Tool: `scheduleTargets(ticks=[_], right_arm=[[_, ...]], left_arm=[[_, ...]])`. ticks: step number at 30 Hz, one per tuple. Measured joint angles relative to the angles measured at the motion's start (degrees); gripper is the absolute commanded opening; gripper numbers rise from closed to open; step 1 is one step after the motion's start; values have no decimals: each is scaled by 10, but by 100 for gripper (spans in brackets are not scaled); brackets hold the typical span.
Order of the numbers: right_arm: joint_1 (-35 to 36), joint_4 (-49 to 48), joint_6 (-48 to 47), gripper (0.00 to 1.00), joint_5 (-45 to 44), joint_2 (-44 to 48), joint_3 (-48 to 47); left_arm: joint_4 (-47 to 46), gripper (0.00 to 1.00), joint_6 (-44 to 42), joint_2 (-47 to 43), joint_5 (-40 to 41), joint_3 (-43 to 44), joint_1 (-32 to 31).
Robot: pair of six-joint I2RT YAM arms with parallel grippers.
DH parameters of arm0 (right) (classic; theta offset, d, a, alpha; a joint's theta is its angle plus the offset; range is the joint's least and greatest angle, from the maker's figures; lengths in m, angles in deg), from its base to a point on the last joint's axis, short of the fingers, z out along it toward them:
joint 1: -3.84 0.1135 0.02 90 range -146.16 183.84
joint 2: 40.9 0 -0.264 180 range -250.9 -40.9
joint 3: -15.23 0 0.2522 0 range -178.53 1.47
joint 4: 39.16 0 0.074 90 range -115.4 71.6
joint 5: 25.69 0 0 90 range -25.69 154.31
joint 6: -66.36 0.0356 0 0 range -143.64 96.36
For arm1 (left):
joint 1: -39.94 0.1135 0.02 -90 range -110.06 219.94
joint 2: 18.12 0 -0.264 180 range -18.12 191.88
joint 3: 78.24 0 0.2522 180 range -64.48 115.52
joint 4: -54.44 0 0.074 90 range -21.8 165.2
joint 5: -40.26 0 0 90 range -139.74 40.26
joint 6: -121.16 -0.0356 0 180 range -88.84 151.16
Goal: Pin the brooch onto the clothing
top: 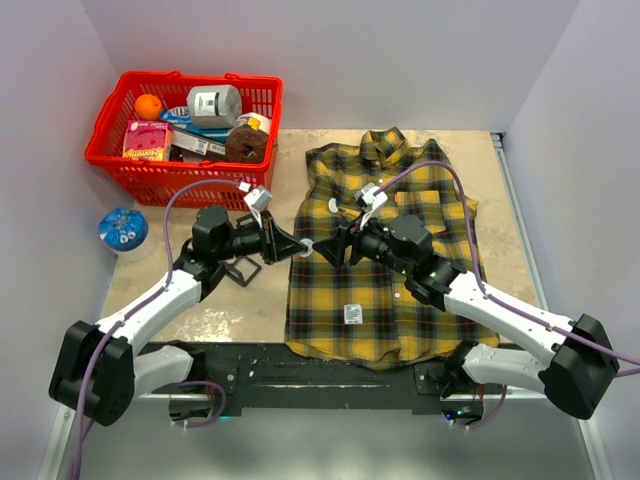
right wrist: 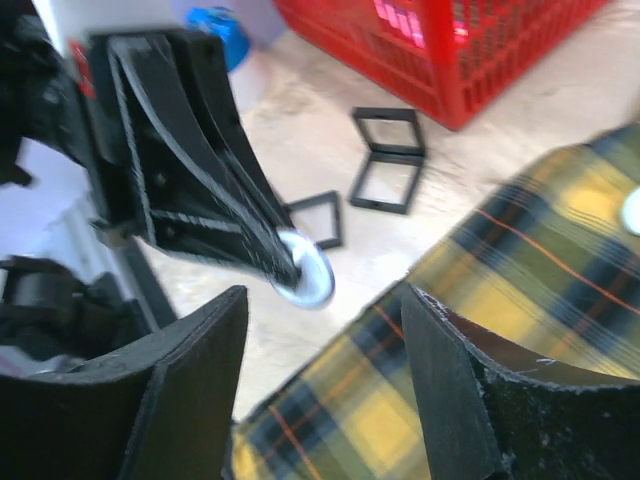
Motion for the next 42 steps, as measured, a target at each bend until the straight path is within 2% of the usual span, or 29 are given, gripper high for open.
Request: scheduleTargets(ticks=[7,13,32,33,37,38,39,40,42], right_arm=[[-14,-22,39,50,64,0,0],[-22,-23,49,42,98,2,0],[-22,-53,56,23,176,-16,2],[-22,-56,56,21,178,-20,3],[-25,-66,57,0,188,-26,4],[-25,-68,57,0,189,-27,4],[-25,-69,56,0,191,-27,5],[-25,-70,54,0,193,-27,5],[-25,-70,53,0,196,-27,5]], left_arm=[[-47,0,-9,-9,-82,-14,0],[-102,0,9,-16,-124,-26,0],[-141,0,21,-17,-143,-33,0],[-141,0,21,-17,-143,-33,0],[-141,0,21,-17,-140,-33,0],[-141,0,21,-17,-139,-33,1],[-141,5,23,-17,-139,-33,1],[-141,22,25,-17,-140,-33,2],[-141,39,30,-17,-140,-33,2]])
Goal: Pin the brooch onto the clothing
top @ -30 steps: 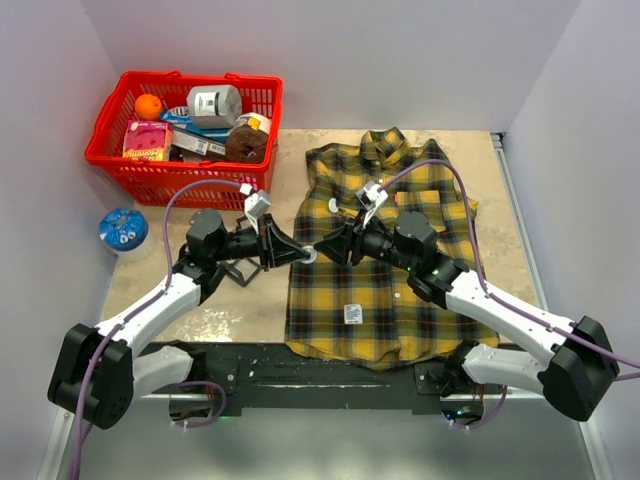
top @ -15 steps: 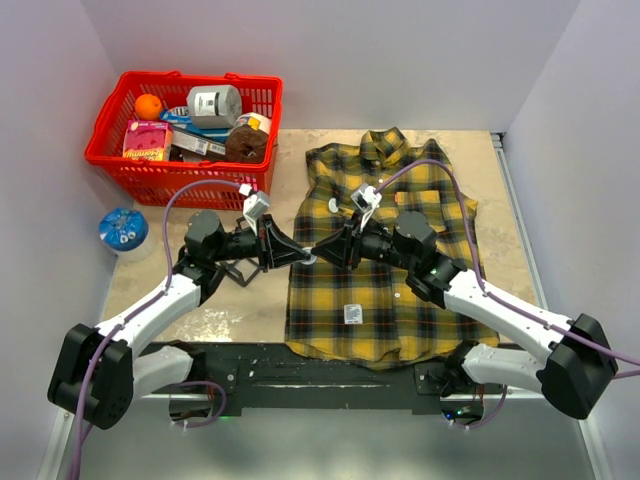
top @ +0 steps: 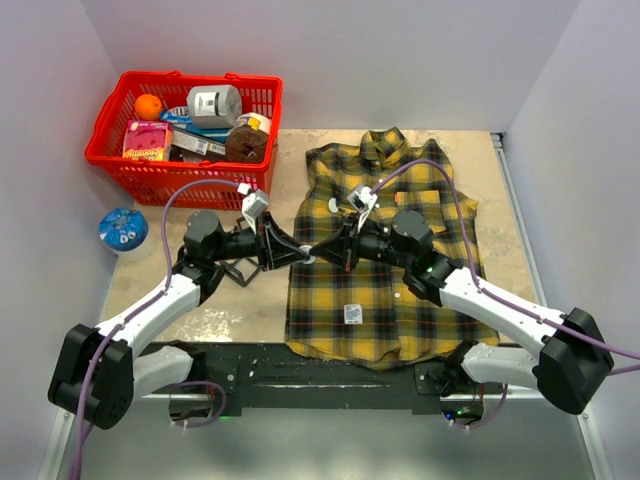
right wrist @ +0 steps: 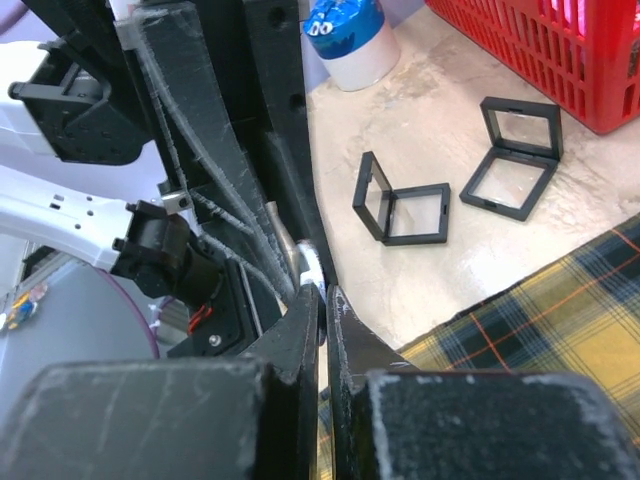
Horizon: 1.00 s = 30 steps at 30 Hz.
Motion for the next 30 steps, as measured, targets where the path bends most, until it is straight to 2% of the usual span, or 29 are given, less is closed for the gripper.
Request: scheduleTargets(ticks=[1,2,4,6,10,12,21,24,30], right_arm=[[0,0,0,0,1,0,0],[0,0,0,0,0,0,0],[-2,0,0,0,2,0,0],[-8,1,-2,0,6,1,0],[-35,9,-9,0,25,2,0],[-46,15,-12,0,41,2,0],[-59,44,-36,0,103,0,-13],[-59,43,-36,0,125,-5,-15],[-59,42,-36,0,156,-30,-17]], left_arm=[[-1,52,0,0,0,0,0],[-2,55,0,0,0,0,0],[-3,60,-1,0,-1,0,-1],[0,59,-3,-2,-1,0,-1],[25,47,-24,-7,0,1,-1],[39,44,-34,-10,2,1,-1],[63,44,-52,-11,5,1,-1],[64,41,-52,-8,7,1,-1],[65,12,-53,-3,12,1,-1]])
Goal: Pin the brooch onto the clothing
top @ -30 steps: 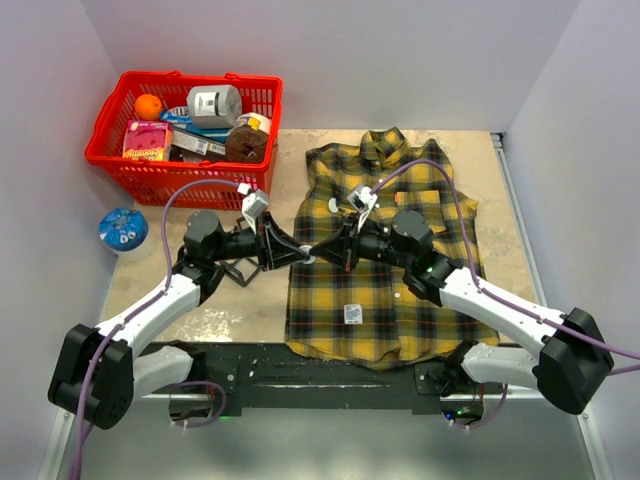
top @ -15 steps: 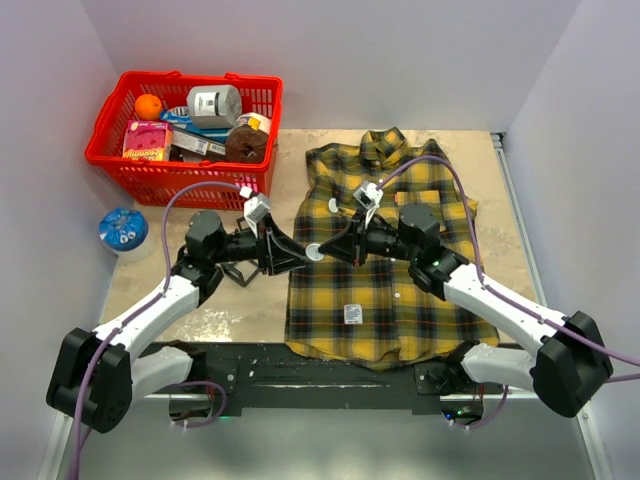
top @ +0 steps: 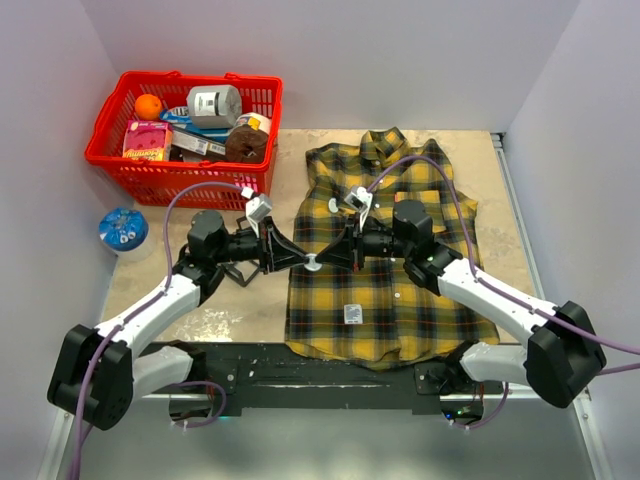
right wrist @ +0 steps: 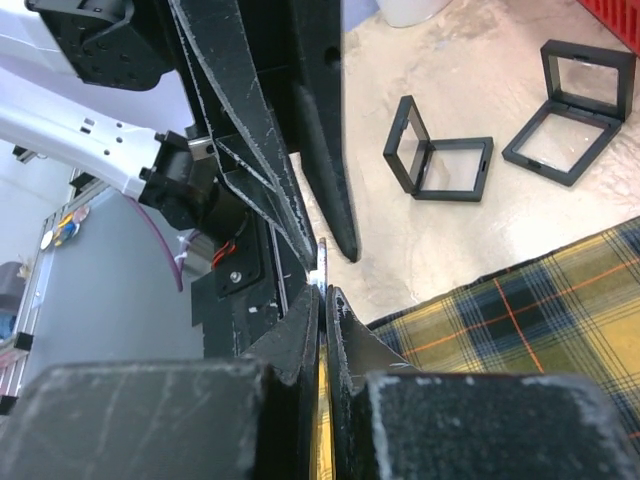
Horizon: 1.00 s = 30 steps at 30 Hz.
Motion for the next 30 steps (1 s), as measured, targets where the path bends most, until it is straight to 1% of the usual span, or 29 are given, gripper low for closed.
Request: scheduleTargets(ticks=[1,3,7,9,11,14,15,18,22,23,24,30], right_arm=[[0,-1,0,0,0,-4,0],[-1,-3,0,0,0,-7,0],[-2,-4,1,0,0,-9,-1],[-2,-4,1,0,2,-9,-1],[-2,-4,1,0,2,-9,-4],[-2,-4,1,0,2,-9,-14],[-2,-4,1,0,2,-9,-18],[-2,-1,-3,0,2,-9,-24],[-2,7,-10,0,3,-10,-27],[-2,8,-12,5,3,-12,-28],[-2,10,-14,14,3,-13,-29],[-4,19,-19,23,-2,-25,-34]], left_arm=[[0,8,-1,1,-1,0,0],[-1,8,-1,3,-5,0,-1],[-8,18,3,8,-12,0,-1],[-12,20,3,10,-13,0,-1],[-15,20,7,13,-17,0,-2],[-15,14,10,19,-25,0,-3],[-15,9,11,20,-27,0,-4],[-21,0,13,21,-30,0,-5],[-24,0,13,21,-31,0,-5],[-24,0,13,21,-31,0,-5],[-24,0,13,20,-31,0,-5],[-22,0,12,19,-23,0,-5]])
